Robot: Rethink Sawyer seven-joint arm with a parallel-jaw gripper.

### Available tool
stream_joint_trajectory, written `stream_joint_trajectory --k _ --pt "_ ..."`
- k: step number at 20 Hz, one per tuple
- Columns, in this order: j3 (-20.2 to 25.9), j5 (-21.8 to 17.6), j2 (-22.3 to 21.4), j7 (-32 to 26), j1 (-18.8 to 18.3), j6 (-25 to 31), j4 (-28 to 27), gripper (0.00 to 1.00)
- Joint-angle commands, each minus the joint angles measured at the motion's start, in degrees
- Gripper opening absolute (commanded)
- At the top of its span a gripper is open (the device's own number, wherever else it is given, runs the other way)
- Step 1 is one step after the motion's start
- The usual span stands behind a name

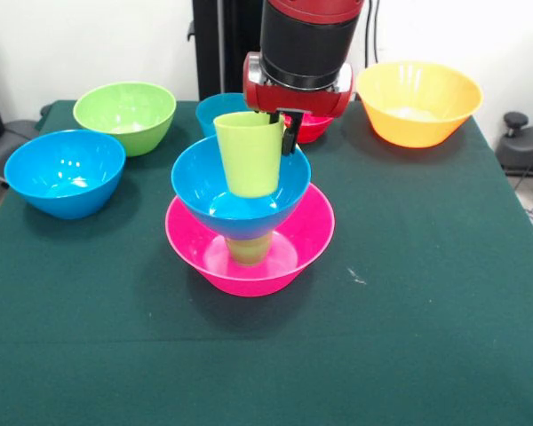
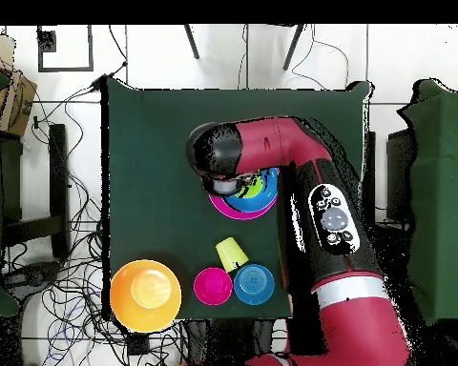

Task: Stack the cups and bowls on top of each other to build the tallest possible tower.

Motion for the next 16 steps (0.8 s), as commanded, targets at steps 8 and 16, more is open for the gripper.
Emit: stream_joint_trajectory --k 8,16 --pt "0.29 -7.35 -1.06 -14.22 -0.88 1.50 8.74 0.00" --pt "1.33 -7.97 -1.16 -13.10 -1.12 0.27 8.83 0.00"
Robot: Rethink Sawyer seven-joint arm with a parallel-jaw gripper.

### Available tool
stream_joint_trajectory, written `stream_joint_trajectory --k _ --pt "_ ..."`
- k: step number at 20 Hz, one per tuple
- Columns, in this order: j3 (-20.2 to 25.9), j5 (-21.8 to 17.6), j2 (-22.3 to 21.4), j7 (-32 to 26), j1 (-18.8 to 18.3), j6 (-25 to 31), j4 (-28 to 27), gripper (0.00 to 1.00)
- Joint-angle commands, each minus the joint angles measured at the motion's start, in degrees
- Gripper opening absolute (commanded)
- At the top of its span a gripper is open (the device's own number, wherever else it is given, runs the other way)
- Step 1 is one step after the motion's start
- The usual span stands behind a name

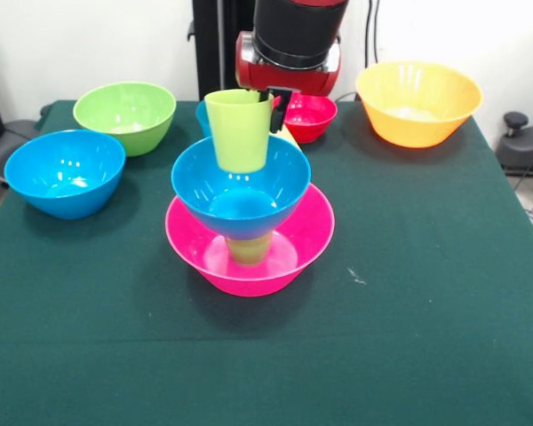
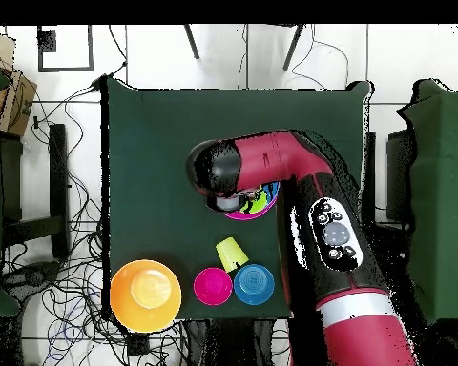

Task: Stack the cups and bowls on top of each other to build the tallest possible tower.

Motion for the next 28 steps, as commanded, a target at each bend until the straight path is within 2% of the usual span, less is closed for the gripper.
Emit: stream_joint_trajectory --k 1,6,8,9,13,28 --pt "1.47 -5.36 1.46 -12.66 -0.34 -0.41 4.10 0.00" --pt "1.91 -5.04 0.27 -11.88 -0.73 -1.30 5.62 0.00" --pt "1.86 -5.39 1.27 -10.86 0.04 -1.61 5.12 0.00" --pt "1.62 -6.38 4.12 -10.07 0.71 -2.18 3.08 0.00" --pt "1.57 -6.86 6.76 -10.08 0.93 -1.79 0.16 0.00" --pt "2.00 -7.37 8.47 -9.68 1.11 -2.57 -1.02 0.00"
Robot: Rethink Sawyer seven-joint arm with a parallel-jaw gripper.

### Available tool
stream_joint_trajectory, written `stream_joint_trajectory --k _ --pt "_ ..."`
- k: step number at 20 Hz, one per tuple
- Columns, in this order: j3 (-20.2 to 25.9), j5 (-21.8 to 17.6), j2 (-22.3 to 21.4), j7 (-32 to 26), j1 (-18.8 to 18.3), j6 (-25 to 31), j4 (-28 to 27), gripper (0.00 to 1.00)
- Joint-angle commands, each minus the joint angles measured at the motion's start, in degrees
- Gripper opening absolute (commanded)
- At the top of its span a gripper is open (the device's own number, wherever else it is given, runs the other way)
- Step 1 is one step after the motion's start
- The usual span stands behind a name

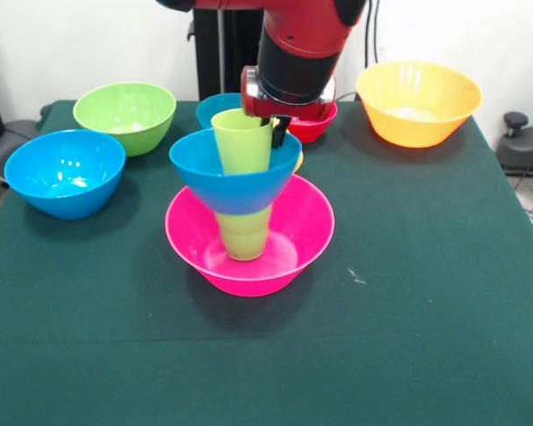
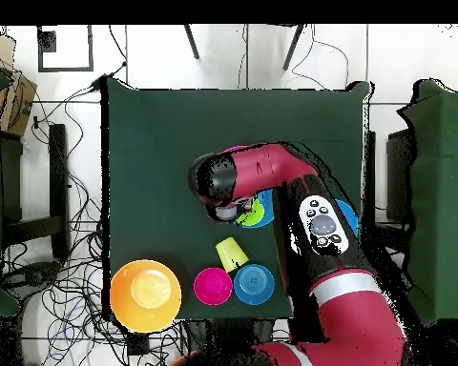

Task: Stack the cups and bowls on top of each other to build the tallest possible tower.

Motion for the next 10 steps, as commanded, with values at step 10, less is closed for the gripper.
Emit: stream_joint_trajectory --k 10 --pt "2.19 -3.97 2.36 -9.97 1.17 -0.96 -2.07 0.00"
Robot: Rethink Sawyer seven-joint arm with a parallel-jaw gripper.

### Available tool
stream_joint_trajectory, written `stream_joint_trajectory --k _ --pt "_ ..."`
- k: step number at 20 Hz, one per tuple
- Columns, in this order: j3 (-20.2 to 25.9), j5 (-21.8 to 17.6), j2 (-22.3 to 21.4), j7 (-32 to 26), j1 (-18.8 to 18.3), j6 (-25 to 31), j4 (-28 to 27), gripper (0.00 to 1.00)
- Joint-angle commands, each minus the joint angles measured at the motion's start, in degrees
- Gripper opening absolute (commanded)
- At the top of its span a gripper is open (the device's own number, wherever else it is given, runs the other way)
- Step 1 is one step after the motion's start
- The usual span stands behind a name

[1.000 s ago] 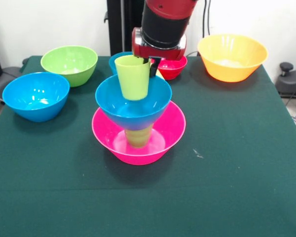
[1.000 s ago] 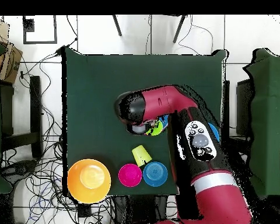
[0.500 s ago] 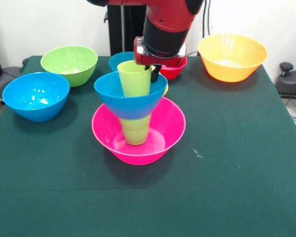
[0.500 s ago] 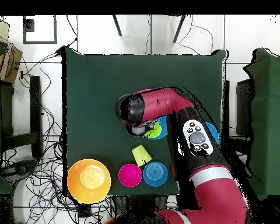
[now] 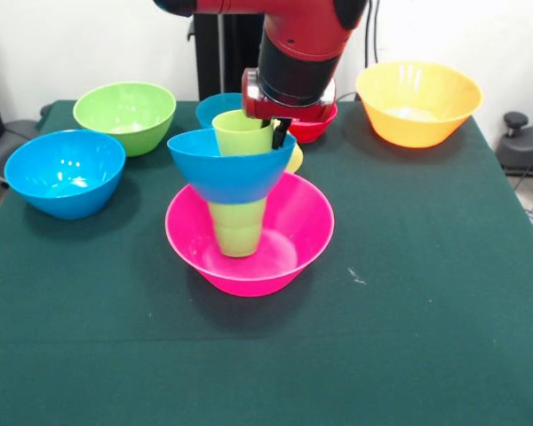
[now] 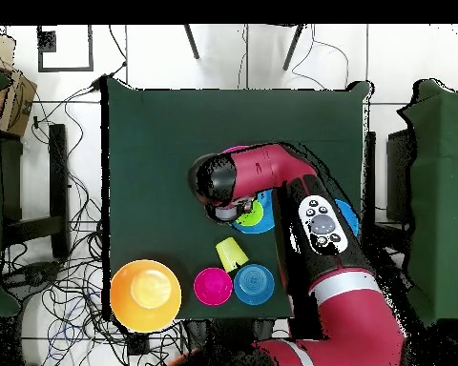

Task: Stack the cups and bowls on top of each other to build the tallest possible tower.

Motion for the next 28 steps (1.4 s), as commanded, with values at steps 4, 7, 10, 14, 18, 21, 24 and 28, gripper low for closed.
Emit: stream_joint_trajectory --k 4,7,10,14,18,21,24,28 --pt "2.39 -2.82 0.27 -9.73 1.12 0.07 -0.72 0.00" --pt "2.30 -2.25 -0.94 -9.51 1.22 1.11 -0.13 0.00" --pt "2.33 -1.79 -2.02 -9.25 1.39 1.72 0.45 0.00" --pt "2.14 -1.56 -2.37 -8.67 1.65 2.09 0.79 0.00" --pt "1.97 -1.86 -0.84 -8.41 1.86 2.22 -0.47 0.00" --pt "1.85 -1.99 0.02 -7.85 2.21 2.06 -1.26 0.00" --pt "1.56 -2.46 1.16 -6.59 2.97 1.21 -2.33 0.00" --pt "1.43 -2.68 3.08 -6.31 3.38 1.02 -4.39 0.00"
